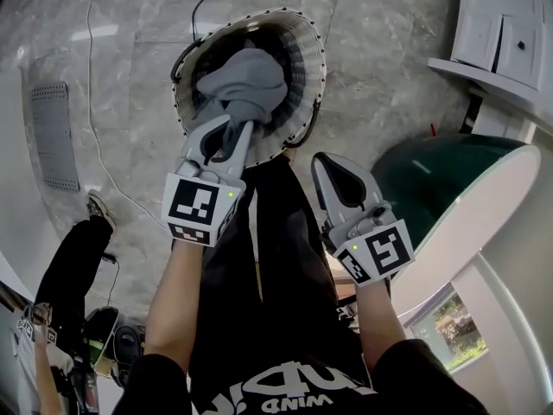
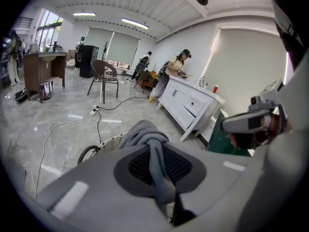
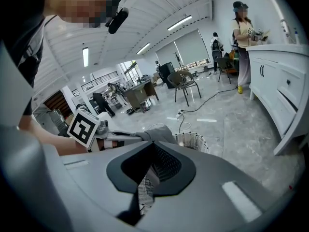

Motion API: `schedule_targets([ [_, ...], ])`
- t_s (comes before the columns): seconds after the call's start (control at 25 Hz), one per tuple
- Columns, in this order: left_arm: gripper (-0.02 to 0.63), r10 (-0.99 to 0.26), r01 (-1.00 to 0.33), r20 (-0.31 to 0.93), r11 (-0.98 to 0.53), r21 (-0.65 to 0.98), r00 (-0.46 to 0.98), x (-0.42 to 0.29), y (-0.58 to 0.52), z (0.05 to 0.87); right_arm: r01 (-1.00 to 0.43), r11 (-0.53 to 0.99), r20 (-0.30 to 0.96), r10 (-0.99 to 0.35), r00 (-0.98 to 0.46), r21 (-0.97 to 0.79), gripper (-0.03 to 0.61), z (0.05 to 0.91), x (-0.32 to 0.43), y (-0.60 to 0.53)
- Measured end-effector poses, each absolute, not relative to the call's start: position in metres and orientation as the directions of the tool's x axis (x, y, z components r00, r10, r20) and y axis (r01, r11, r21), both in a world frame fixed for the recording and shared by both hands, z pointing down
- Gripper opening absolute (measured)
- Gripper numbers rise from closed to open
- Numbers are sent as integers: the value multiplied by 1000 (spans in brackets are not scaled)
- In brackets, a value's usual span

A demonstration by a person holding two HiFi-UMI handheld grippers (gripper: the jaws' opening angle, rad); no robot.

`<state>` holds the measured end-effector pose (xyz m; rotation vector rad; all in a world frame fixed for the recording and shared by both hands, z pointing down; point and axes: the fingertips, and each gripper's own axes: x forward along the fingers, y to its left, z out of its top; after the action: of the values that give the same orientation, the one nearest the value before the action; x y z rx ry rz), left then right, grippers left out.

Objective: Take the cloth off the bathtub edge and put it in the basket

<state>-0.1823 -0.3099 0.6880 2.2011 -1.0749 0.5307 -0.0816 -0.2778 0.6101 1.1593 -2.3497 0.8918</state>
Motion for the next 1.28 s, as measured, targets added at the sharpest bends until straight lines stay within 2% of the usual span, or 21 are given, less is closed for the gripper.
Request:
schedule_targets([
  [0.16,45,-539,-836,651,-449,315,535,-188,-309,708,-802,457,577,-559,-595,-385,9,616,-83,-275],
  [0.24,189,-519,-845,677,-420,330,522,-188,-305,721,-802,456,581,-556,-595,-385,9,620,-83,-272],
  [0.28,196,-519,-851,682,-406,334,516,-190,-304,725,-802,455,581,-555,-595,-386,9,621,-83,-271],
  [0.68,196,-494,-819,668,-458,344,557,-171,-293,716,-809,440,572,-573,-587,-390,9,621,-80,-265],
  [1.04,190,-496,-832,683,-449,327,536,-184,-275,681,-802,443,570,-565,-597,-400,9,595,-76,-254],
  [1.28,95,-511,-826,674,-485,286,533,-186,-272,632,-799,453,533,-595,-601,-395,9,552,-75,-256],
])
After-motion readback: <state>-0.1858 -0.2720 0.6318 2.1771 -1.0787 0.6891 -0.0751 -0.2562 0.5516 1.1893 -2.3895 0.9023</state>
